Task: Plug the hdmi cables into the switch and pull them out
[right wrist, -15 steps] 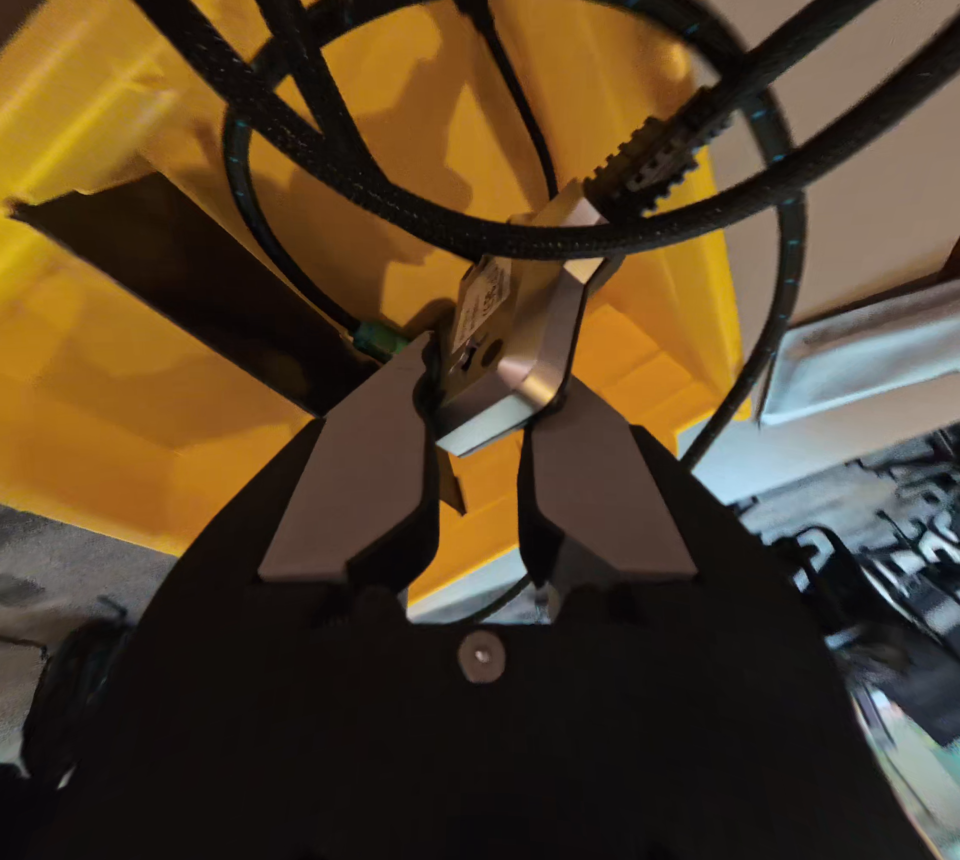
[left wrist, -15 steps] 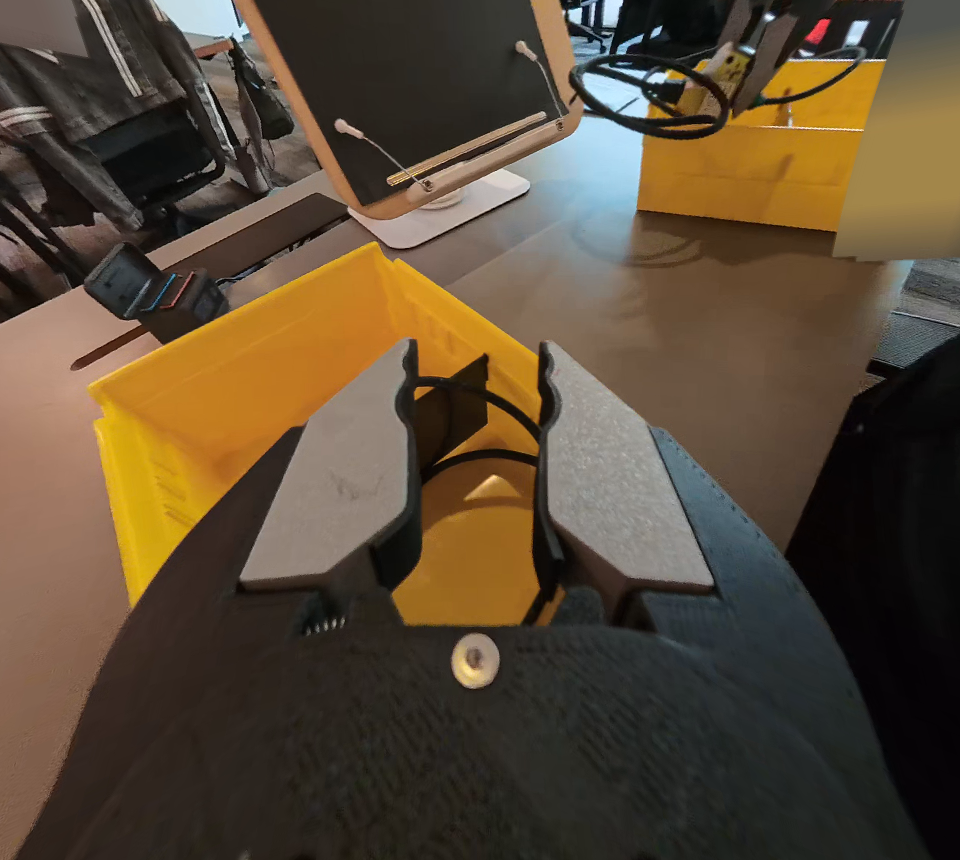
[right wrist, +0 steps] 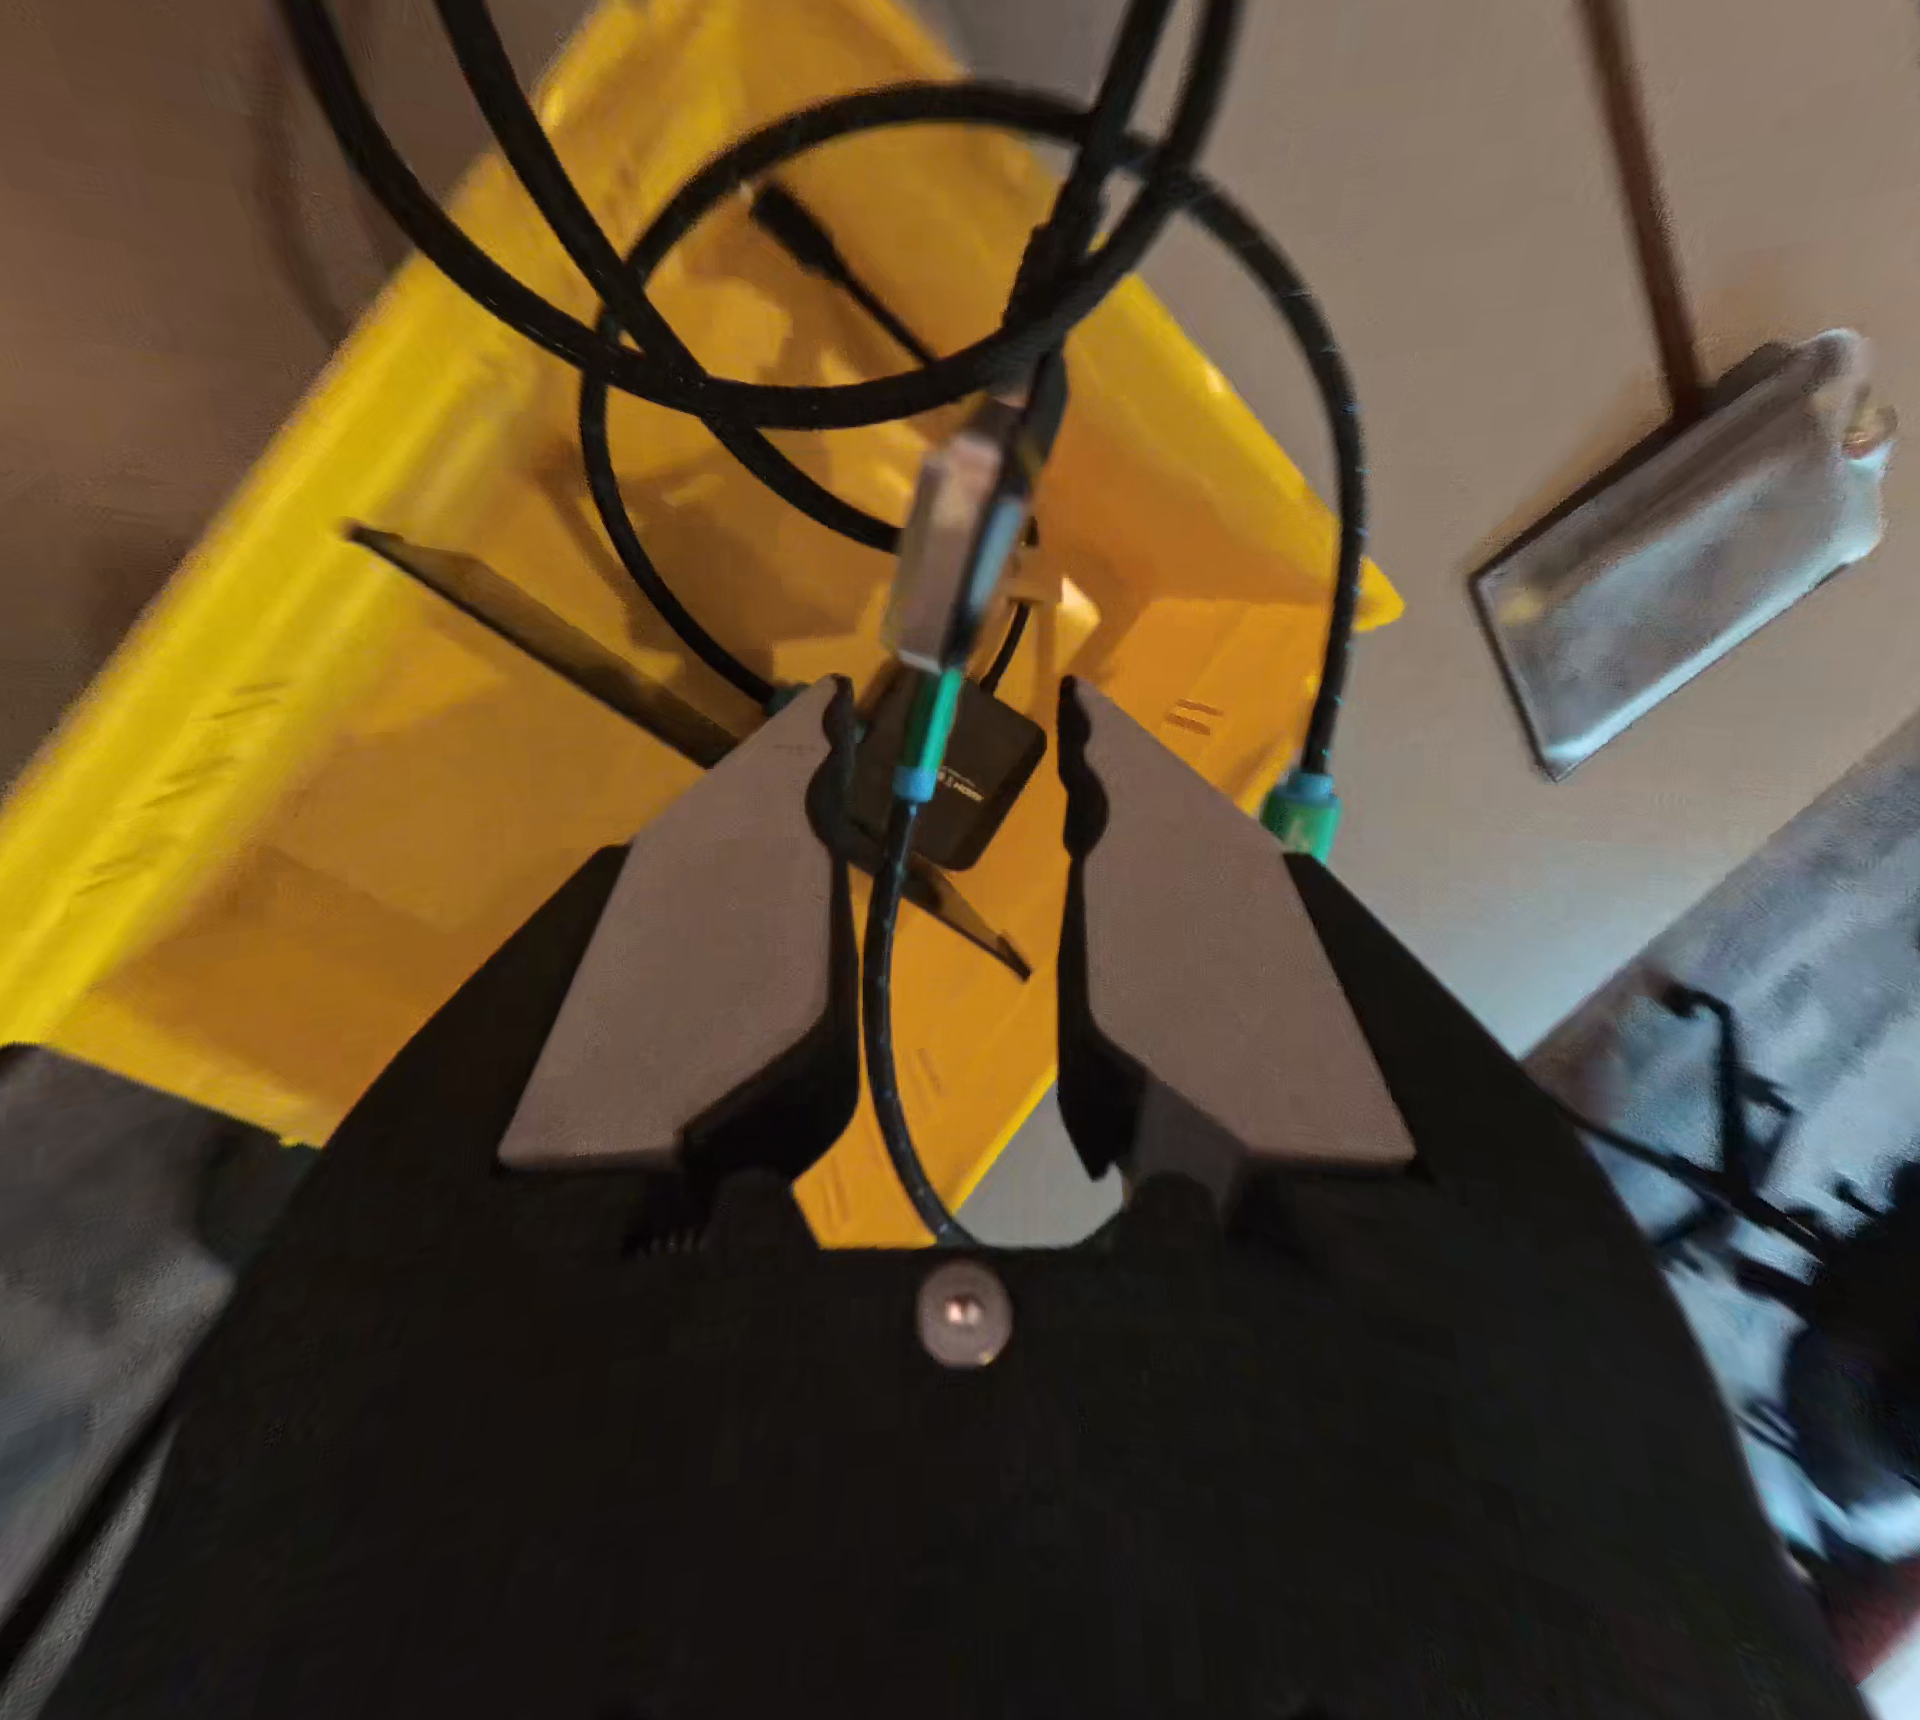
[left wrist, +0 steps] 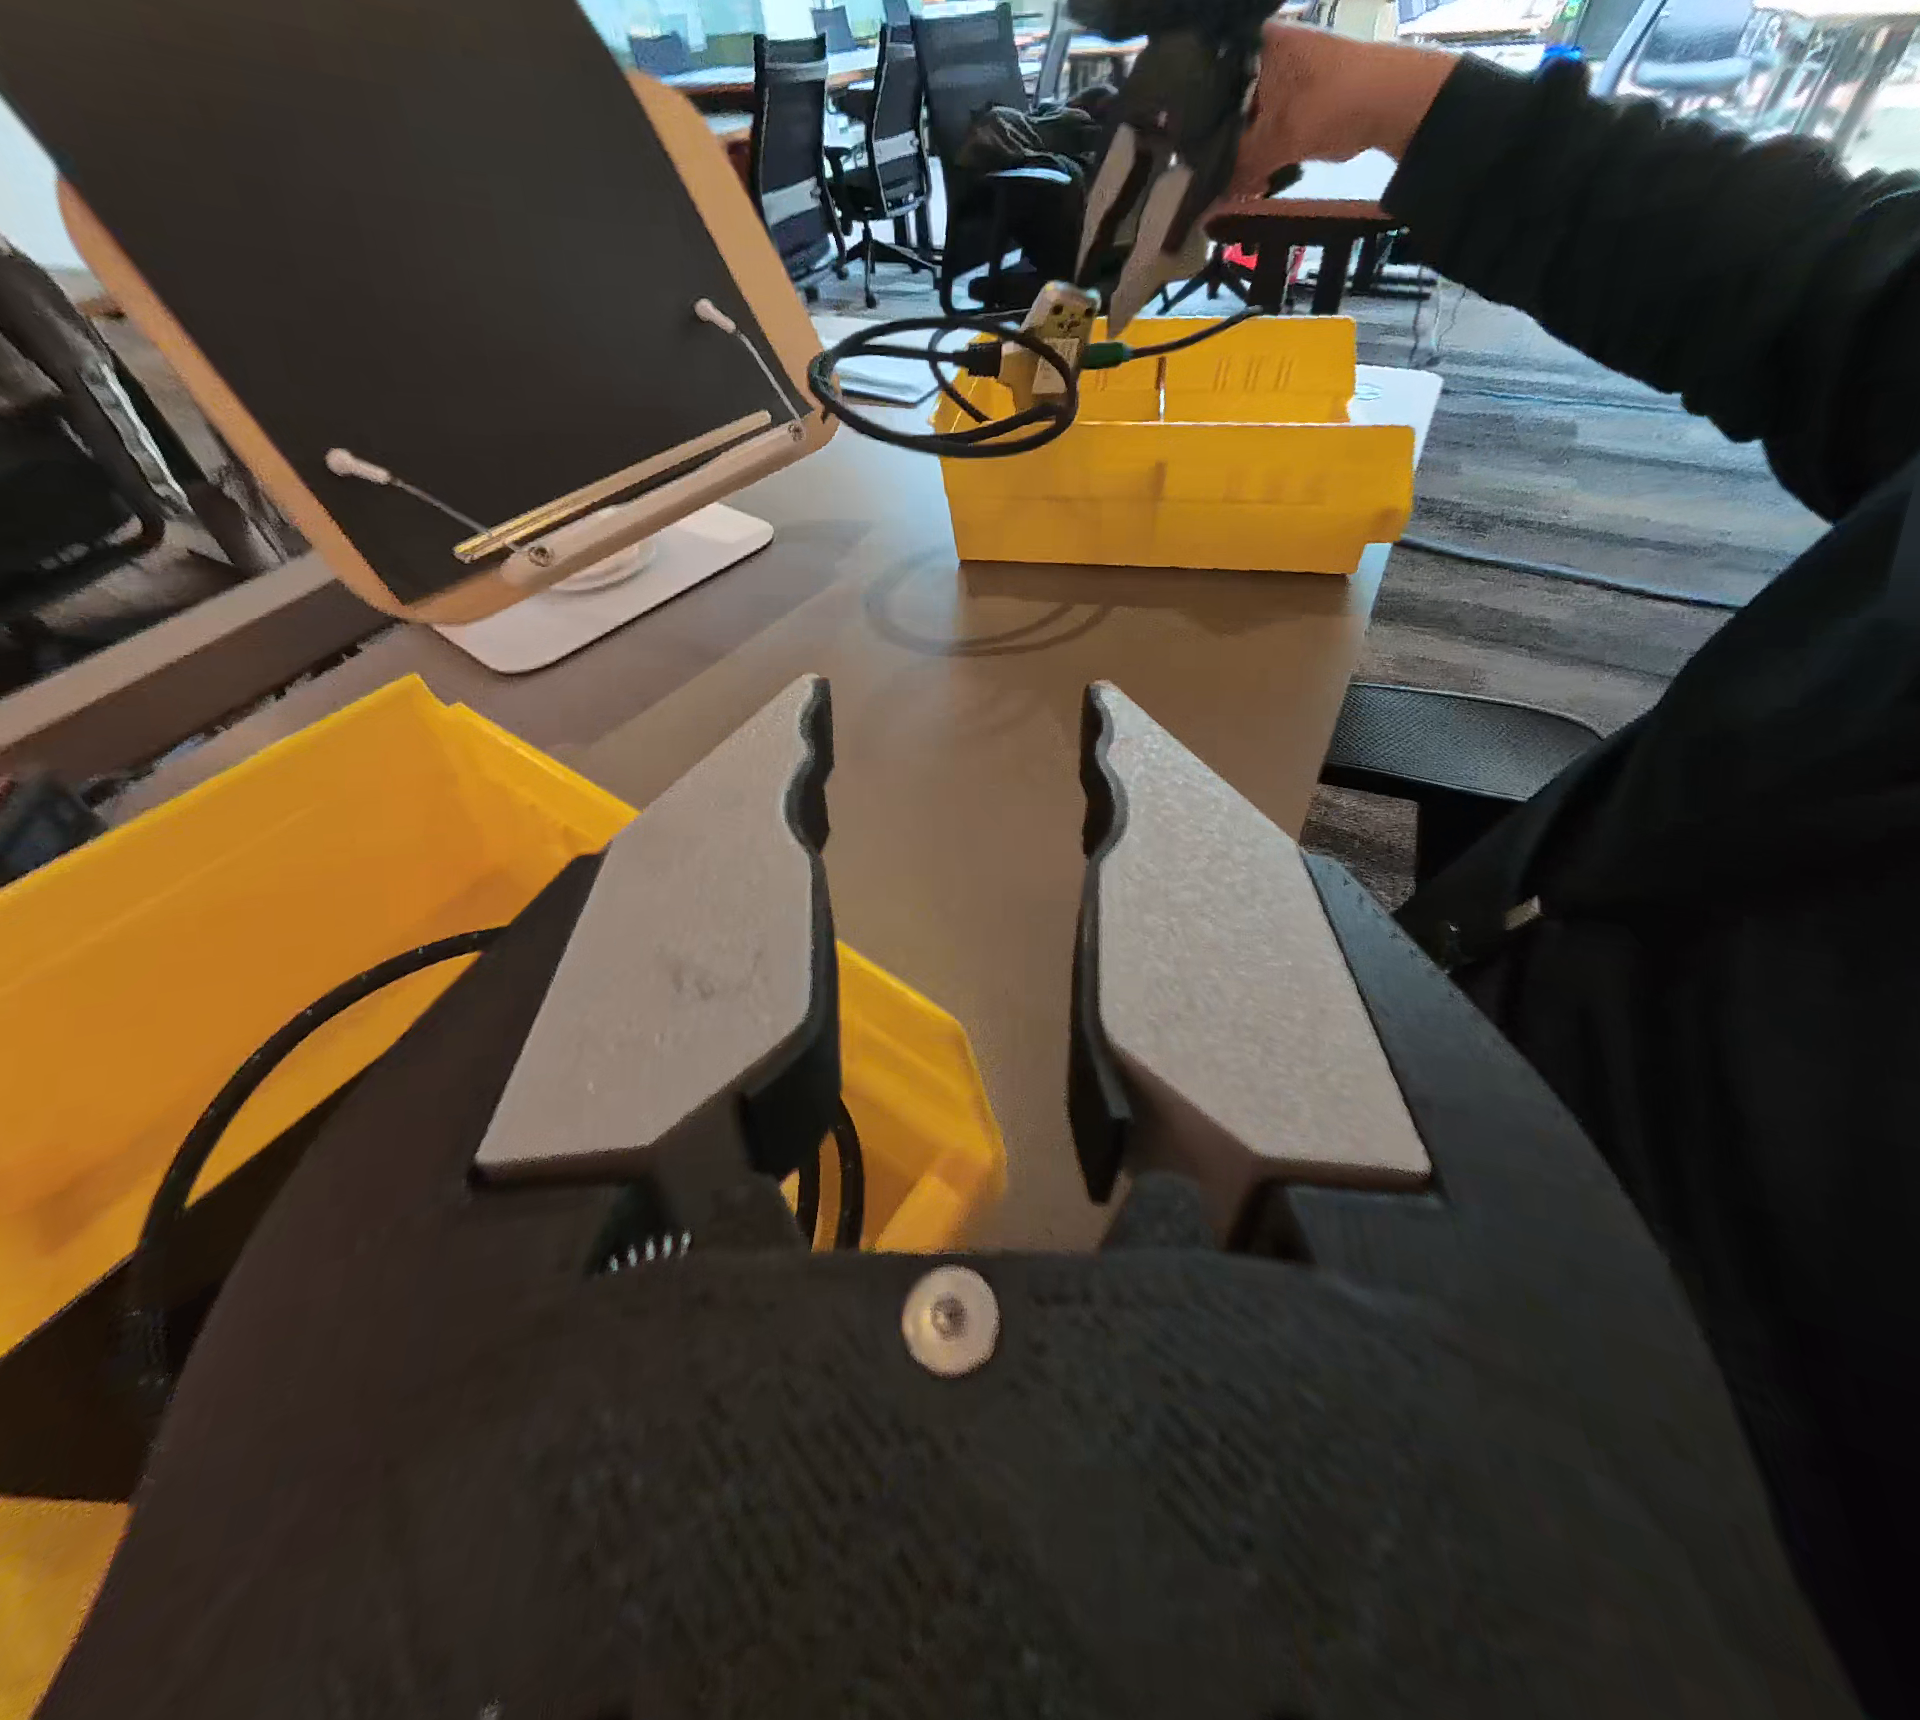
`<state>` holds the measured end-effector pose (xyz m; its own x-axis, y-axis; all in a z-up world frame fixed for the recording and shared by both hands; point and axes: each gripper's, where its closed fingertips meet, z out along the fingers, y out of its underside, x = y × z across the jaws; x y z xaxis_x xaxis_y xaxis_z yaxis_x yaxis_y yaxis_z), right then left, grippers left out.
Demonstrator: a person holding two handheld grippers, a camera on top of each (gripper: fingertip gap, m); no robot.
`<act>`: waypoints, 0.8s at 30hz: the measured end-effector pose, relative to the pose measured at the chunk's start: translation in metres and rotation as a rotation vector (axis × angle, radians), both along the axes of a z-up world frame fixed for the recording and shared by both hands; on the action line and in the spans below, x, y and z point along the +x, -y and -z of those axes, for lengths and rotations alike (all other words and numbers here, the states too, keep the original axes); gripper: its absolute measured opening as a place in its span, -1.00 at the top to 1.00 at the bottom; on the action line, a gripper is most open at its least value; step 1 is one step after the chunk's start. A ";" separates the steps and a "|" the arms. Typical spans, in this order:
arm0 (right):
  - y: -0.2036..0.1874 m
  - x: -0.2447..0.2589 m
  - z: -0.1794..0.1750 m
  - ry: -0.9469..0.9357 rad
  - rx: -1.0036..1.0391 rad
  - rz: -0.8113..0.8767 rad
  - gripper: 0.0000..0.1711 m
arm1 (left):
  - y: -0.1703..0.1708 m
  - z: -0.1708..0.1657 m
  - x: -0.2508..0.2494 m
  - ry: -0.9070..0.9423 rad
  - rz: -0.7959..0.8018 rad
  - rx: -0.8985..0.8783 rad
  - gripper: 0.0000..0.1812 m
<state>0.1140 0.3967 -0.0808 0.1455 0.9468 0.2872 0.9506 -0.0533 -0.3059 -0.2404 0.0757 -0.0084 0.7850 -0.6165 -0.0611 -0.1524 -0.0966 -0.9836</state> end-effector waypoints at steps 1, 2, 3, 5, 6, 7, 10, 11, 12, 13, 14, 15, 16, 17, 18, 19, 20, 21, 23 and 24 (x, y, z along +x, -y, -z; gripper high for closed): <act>0.003 0.005 -0.016 -0.102 0.002 0.013 0.52 | 0.006 -0.002 0.003 -0.010 0.007 0.013 0.50; 0.004 0.014 -0.032 -0.190 0.007 0.030 0.45 | 0.010 -0.004 0.006 -0.012 0.013 0.017 0.50; 0.002 0.027 -0.046 -0.264 0.019 0.064 0.41 | 0.014 -0.005 0.007 -0.009 0.014 0.016 0.50; -0.013 0.066 -0.067 -0.396 0.036 0.216 0.45 | 0.018 -0.005 0.009 -0.003 0.009 0.013 0.50; -0.025 0.092 -0.068 -0.441 0.020 0.341 0.46 | 0.020 -0.004 0.009 -0.003 0.006 0.013 0.50; -0.037 0.120 -0.060 -0.462 -0.021 0.486 0.45 | 0.020 -0.003 0.011 -0.005 0.006 0.012 0.50; -0.055 0.182 -0.012 -0.473 -0.209 0.841 0.47 | 0.020 -0.002 0.019 -0.021 0.014 0.009 0.50; -0.058 0.188 0.001 -0.499 -0.251 0.888 0.46 | 0.020 -0.002 0.022 -0.021 0.020 0.008 0.50; -0.059 0.189 0.012 -0.532 -0.285 0.909 0.44 | 0.019 -0.003 0.026 -0.017 0.032 0.006 0.50; -0.059 0.189 0.022 -0.548 -0.319 0.931 0.39 | 0.020 -0.004 0.031 -0.009 0.048 0.003 0.50; -0.060 0.189 0.032 -0.543 -0.348 0.953 0.30 | 0.020 -0.005 0.035 -0.002 0.062 -0.001 0.50; -0.059 0.189 0.043 -0.523 -0.375 0.966 0.29 | 0.020 -0.004 0.039 -0.004 0.074 -0.008 0.50; -0.058 0.189 0.054 -0.489 -0.408 0.972 0.31 | 0.019 -0.003 0.042 -0.015 0.081 -0.014 0.50; -0.055 0.189 0.066 -0.439 -0.442 0.977 0.34 | 0.018 -0.001 0.044 -0.029 0.079 -0.016 0.50; -0.052 0.188 0.077 -0.395 -0.482 0.972 0.41 | 0.017 0.000 0.045 -0.039 0.077 -0.015 0.50; -0.049 0.184 0.085 -0.368 -0.521 0.956 0.62 | 0.017 0.001 0.046 -0.043 0.079 -0.016 0.50; -0.048 0.185 0.089 -0.331 -0.521 0.944 0.91 | 0.017 0.001 0.047 -0.040 0.082 -0.017 0.50; -0.049 0.188 0.089 -0.304 -0.493 0.928 0.91 | 0.018 0.001 0.046 -0.035 0.083 -0.017 0.50; -0.059 0.190 0.070 -0.333 -0.393 0.903 0.91 | 0.018 0.002 0.044 -0.029 0.078 -0.018 0.50; -0.065 0.190 0.053 -0.371 -0.331 0.891 0.92 | 0.018 0.003 0.042 -0.026 0.072 -0.020 0.50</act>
